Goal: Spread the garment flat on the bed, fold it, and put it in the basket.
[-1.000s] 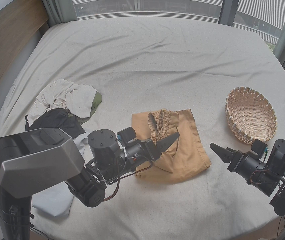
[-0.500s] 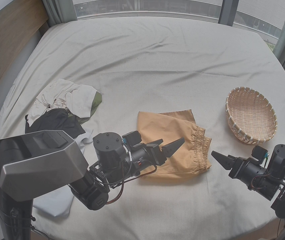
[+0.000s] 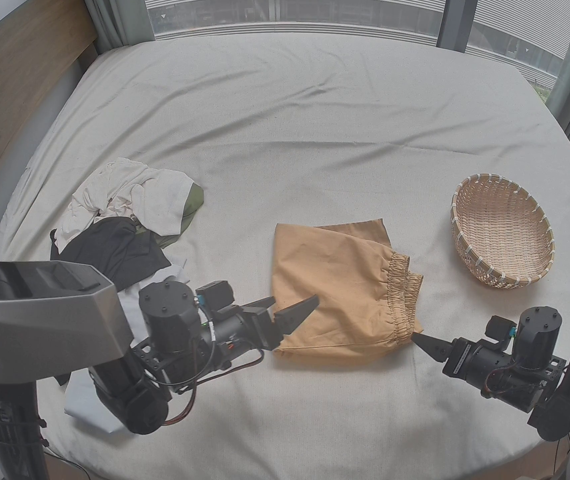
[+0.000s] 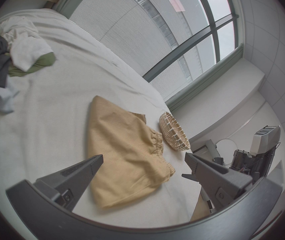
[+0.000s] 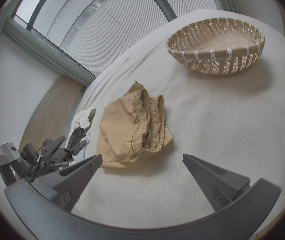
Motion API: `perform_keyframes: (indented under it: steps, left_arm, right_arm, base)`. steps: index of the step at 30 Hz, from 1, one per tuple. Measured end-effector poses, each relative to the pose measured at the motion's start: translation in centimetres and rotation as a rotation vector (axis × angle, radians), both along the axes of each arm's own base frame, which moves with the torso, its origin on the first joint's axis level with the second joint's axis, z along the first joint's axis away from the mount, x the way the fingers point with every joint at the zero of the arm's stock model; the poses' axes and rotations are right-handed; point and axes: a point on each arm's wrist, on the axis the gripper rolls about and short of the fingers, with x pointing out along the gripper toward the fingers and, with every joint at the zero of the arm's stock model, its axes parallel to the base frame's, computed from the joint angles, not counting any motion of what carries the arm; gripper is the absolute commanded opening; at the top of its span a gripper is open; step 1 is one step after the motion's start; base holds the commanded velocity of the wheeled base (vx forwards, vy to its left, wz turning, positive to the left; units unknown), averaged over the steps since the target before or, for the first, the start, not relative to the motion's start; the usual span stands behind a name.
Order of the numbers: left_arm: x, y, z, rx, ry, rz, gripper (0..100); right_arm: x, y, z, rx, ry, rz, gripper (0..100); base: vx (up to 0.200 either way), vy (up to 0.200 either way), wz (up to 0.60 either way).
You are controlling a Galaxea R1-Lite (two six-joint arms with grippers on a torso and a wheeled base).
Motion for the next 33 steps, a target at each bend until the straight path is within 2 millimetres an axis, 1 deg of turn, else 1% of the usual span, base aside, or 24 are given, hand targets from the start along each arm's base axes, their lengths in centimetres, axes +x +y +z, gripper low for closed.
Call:
perform_keyframes:
  steps: [3,7,11,17,22,29,30,33]
  left_arm:
    - [-0.9,2.1,0.4,0.017,0.018,0.037,100]
    - [-1.7,4.8,0.9,0.037,0.030,0.097,100]
    - [-2.2,6.5,1.5,0.042,0.031,0.138,100]
    - [-3.1,7.9,1.7,0.051,0.043,0.170,100]
    - [-3.4,8.8,1.8,0.056,0.054,0.199,100]
    - [-3.4,9.9,1.8,0.059,0.060,0.242,100]
    - [-3.4,10.1,1.7,0.060,0.063,0.249,100]
    - [-3.6,10.5,1.6,0.066,0.072,0.264,100]
  right_arm:
    - [0.9,0.4,-0.7,0.011,0.018,-0.007,100]
    - [2.4,1.0,-1.3,0.053,0.024,-0.030,100]
    - [3.7,1.4,-2.2,0.063,0.032,-0.042,100]
    - [5.2,1.8,-3.3,0.070,0.037,-0.056,100]
    - [6.3,2.1,-4.1,0.074,0.032,-0.061,100]
    - [8.0,3.0,-4.2,0.095,-0.013,-0.055,100]
    - [8.3,3.1,-4.2,0.099,-0.021,-0.053,0]
    - [8.8,3.5,-4.2,0.106,-0.037,-0.050,0]
  base:
    - [0.000,0.000,0.00]
    - [0.000,0.000,0.00]
    - [0.000,0.000,0.00]
    - [0.000,0.000,0.00]
    - [0.000,0.000,0.00]
    - [0.000,0.000,0.00]
    - [0.000,0.000,0.00]
    - [0.000,0.000,0.00]
